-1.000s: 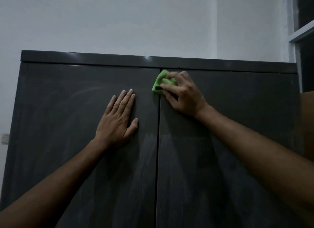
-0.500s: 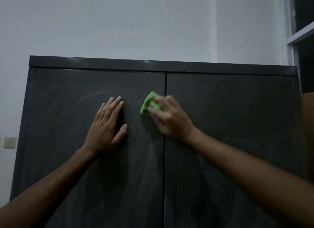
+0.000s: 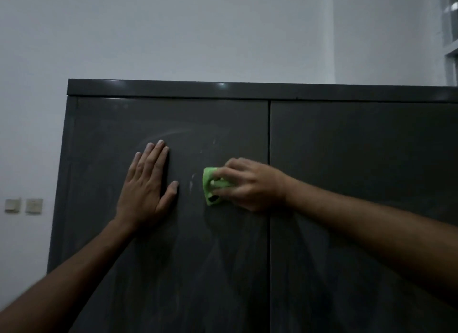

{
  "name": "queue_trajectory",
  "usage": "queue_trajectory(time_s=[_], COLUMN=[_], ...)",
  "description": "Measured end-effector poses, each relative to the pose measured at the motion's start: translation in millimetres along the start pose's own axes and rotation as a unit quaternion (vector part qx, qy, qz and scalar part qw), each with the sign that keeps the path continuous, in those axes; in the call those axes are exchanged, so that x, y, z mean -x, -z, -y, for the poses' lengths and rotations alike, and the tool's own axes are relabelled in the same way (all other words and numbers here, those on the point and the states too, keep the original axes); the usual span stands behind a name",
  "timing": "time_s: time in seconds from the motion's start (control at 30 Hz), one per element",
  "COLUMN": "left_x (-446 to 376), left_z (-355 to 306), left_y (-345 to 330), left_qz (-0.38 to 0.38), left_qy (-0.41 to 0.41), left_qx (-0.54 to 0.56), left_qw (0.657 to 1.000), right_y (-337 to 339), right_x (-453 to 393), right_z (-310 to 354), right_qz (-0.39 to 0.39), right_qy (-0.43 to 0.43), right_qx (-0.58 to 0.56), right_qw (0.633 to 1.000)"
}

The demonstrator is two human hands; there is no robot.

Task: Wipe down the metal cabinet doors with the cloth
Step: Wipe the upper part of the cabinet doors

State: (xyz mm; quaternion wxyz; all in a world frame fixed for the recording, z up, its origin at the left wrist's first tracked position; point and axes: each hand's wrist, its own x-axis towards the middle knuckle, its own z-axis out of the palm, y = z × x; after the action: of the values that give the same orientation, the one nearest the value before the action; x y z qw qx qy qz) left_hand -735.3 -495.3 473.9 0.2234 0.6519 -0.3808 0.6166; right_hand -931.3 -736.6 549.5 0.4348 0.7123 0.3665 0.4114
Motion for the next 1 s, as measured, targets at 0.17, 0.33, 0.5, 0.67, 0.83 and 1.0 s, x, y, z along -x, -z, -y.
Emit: queue_trajectory(time_s=[0.17, 0.33, 0.5, 0.67, 0.83, 1.0], left_x=[0.8, 0.8, 0.7, 0.2, 4.1, 10.9], left_z=[1.1, 2.3, 1.2, 1.0, 8.7, 22.3], left_y=[-1.0, 0.2, 1.6, 9.3, 18.5, 24.2], left_qz=[-0.001, 0.0, 0.004, -0.007, -0.001, -0.003], left_qy=[-0.001, -0.006, -0.007, -0.004, -0.006, -0.013], left_qx=[-0.002, -0.001, -0.001, 0.069, 0.104, 0.09], left_qw=[1.0, 1.0, 1.0, 0.998, 0.995, 0.996], right_y=[9.9, -20.8, 8.4, -23.1, -2.8, -20.6], right_x=[-34.0, -27.1, -46.4, -57.0, -52.7, -87.0], right_z=[-36.2, 29.5, -33.3, 19.6, -27.9, -8.4], right_qz=[-0.19, 0.003, -0.143, -0.084, -0.069, -0.157], right_qy=[-0.368, -0.036, -0.288, -0.179, -0.101, -0.321], right_qx=[0.026, -0.033, 0.021, -0.015, 0.009, 0.016], right_qw=[0.91, 0.999, 0.947, 0.98, 0.992, 0.934])
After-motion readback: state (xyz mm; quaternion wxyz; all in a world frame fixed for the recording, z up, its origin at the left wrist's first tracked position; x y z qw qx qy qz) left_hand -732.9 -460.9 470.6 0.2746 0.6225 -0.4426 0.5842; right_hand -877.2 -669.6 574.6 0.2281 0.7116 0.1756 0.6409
